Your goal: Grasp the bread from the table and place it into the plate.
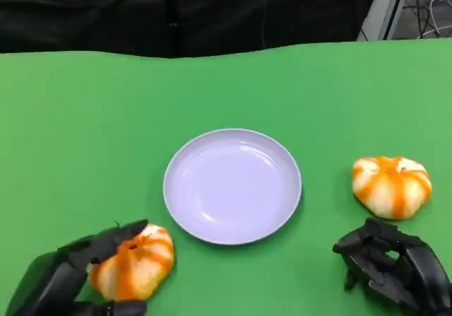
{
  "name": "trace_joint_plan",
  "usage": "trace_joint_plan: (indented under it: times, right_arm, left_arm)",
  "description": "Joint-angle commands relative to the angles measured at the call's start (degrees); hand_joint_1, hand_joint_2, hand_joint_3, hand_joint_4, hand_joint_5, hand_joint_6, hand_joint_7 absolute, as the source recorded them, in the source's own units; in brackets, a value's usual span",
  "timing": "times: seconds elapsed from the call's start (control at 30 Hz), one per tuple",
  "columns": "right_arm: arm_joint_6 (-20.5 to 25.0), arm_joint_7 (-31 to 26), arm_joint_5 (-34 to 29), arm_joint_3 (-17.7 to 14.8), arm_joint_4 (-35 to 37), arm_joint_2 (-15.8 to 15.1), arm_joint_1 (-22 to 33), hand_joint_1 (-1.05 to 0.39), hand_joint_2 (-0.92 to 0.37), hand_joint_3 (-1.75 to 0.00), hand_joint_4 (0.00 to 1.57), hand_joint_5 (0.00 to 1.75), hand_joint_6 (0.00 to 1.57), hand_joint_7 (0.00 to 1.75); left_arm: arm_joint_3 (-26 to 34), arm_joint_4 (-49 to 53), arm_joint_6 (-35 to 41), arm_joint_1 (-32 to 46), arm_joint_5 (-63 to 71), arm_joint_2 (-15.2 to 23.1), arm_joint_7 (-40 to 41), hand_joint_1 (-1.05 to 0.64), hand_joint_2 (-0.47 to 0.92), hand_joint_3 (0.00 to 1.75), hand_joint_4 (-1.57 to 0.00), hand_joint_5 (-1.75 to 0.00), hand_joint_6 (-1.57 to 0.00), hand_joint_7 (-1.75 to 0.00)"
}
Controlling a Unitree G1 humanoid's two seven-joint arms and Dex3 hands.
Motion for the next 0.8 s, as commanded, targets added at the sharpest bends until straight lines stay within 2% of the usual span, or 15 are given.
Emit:
trace_joint_plan:
  times: [0.03, 0.4, 0.63, 0.8]
  right_arm:
    - [-0.45, -0.07, -0.08, -0.06, -0.44, -0.78, 0.43, -0.26, -0.92, -0.42, 0.7, 1.7, 0.85, 0.96]
    - [-0.56, -0.48, -0.4, 0.11, -0.62, -0.92, 0.52, -0.26, -0.92, -0.42, 0.7, 1.69, 0.85, 0.96]
    - [-0.23, 0.46, 0.3, 0.05, -0.76, -0.95, 0.59, -0.27, -0.92, -0.42, 0.7, 1.69, 0.85, 0.96]
    - [-0.61, 0.14, 0.06, 0.06, -0.81, -0.91, 0.74, -0.26, -0.92, -0.42, 0.7, 1.68, 0.86, 0.96]
  left_arm:
    - [-2.63, -5.5, 6.03, 1.93, 2.7, 2.9, -0.04, -1.05, 0.92, 0.3, -0.24, 0.0, -0.37, 0.0]
    - [-8.11, -12.05, 16.78, 3.54, 8.01, 5.82, 1.28, -1.05, 0.92, 0.29, -0.14, 0.0, -0.33, 0.0]
    - [-10.76, -10.97, 20.52, 2.32, 9.35, 6.79, 2.95, -1.05, 0.92, 0.34, -0.16, -0.01, -0.32, 0.0]
    - [-12.02, -10.33, 22.89, 1.73, 9.16, 7.19, 3.28, -1.05, 0.92, 0.41, -0.23, -0.03, -0.33, 0.0]
